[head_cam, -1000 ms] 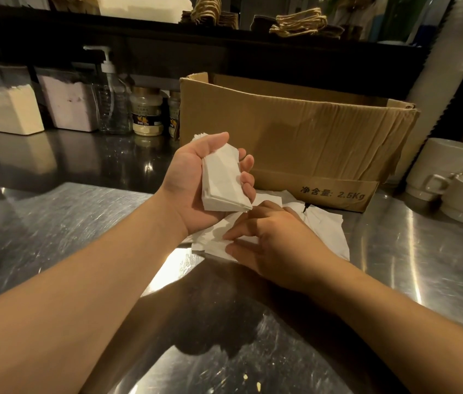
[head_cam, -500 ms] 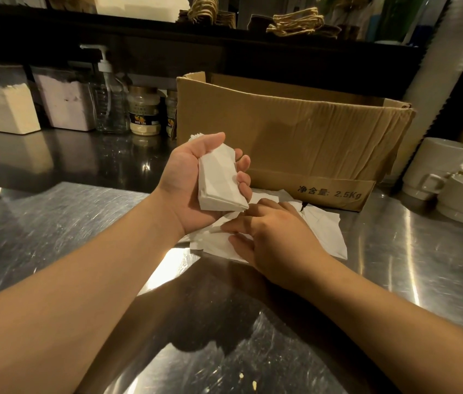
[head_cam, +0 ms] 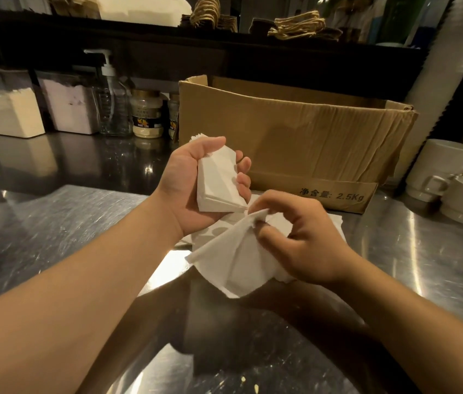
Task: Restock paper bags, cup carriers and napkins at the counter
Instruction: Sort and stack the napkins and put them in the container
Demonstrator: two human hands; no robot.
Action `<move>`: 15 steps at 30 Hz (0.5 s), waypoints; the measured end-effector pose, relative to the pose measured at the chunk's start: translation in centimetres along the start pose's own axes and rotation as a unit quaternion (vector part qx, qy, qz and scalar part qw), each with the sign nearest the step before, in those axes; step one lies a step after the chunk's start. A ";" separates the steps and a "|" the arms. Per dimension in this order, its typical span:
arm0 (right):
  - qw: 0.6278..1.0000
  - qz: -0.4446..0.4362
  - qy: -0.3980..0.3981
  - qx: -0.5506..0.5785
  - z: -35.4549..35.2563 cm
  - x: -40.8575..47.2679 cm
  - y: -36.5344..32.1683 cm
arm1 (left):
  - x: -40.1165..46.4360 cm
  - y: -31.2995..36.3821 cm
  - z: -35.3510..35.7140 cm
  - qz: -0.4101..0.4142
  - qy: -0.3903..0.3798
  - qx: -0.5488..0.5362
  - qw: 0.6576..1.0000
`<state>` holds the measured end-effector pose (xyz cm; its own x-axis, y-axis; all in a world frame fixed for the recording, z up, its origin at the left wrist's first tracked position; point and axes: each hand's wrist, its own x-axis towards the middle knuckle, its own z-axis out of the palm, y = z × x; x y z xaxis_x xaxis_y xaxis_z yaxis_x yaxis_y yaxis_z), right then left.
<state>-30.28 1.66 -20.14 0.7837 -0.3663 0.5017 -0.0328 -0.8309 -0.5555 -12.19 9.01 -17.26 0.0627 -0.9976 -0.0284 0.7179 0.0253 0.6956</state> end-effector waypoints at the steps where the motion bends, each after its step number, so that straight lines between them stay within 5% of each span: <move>1: 0.997 0.007 0.001 0.074 -0.2 -0.1 -0.1 | 0.0 0.0 0.0 -0.002 -0.003 0.002 1.000; 4: 0.955 0.042 0.024 0.292 -0.7 -0.2 -0.1 | 0.0 0.0 0.1 -0.010 0.009 0.047 0.999; 7: 0.925 0.101 0.062 0.361 -1.2 0.1 -0.5 | -0.1 -0.4 0.3 -0.027 0.017 0.127 0.991; 15: 0.967 0.128 0.054 0.213 -2.9 0.5 -0.4 | -0.1 -1.4 0.9 -0.109 0.008 0.190 0.976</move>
<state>-31.67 0.59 -17.74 0.7137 -0.5974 0.3657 0.0600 -0.4680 -0.8817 -13.83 8.98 -17.65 -0.0501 -0.9756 -0.2138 0.4074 -0.2154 0.8875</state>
